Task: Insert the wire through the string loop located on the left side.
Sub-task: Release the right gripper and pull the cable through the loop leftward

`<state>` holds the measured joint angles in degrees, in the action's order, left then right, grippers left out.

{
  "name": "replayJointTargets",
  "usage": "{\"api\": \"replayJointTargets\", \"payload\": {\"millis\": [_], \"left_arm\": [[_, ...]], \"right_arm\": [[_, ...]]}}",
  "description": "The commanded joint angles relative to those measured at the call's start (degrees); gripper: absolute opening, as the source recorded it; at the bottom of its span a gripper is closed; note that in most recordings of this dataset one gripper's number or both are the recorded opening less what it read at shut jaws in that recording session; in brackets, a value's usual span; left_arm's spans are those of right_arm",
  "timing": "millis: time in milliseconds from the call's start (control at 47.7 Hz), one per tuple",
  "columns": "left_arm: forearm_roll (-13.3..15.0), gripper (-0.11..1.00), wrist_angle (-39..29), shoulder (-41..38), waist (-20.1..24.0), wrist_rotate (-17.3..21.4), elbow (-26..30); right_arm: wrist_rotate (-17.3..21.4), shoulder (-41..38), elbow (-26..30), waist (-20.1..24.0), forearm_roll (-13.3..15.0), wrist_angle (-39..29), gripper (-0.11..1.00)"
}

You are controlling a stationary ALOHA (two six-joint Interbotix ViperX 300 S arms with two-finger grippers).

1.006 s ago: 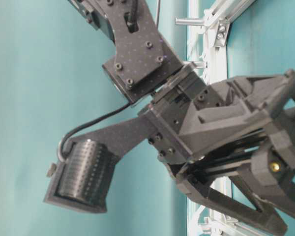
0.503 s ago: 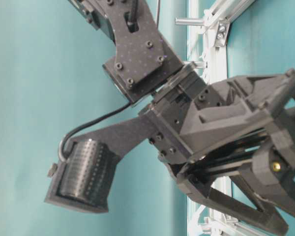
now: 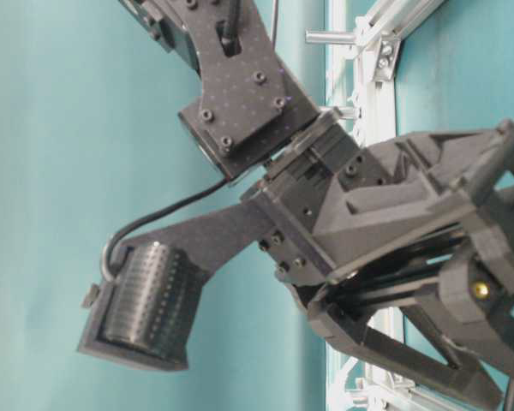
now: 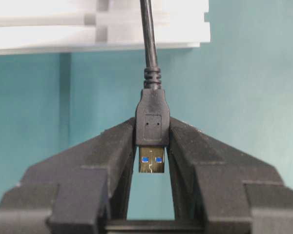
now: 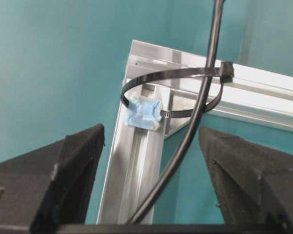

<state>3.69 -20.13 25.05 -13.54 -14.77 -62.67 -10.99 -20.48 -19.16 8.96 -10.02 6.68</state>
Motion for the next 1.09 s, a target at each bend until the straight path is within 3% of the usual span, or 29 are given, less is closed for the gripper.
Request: {"api": "replayJointTargets", "payload": {"millis": [0, 608, 838, 1069], "left_arm": [[0.1, 0.2, -1.4, 2.5, -0.3, -0.5, -0.1], [0.0, 0.21, -2.0, 3.4, -0.4, -0.4, -2.0], [-0.2, 0.81, -2.6, 3.4, -0.4, 0.0, -1.7], [-0.3, 0.78, -2.4, 3.7, -0.4, 0.1, -1.9]], "right_arm": [[-0.2, 1.2, 0.5, 0.2, 0.1, 0.4, 0.8], [-0.2, 1.1, 0.6, 0.1, 0.0, 0.4, 0.8], [-0.2, 1.2, 0.5, 0.2, 0.1, 0.5, 0.8], [-0.2, 1.1, 0.6, 0.1, 0.1, 0.5, 0.8]]}}
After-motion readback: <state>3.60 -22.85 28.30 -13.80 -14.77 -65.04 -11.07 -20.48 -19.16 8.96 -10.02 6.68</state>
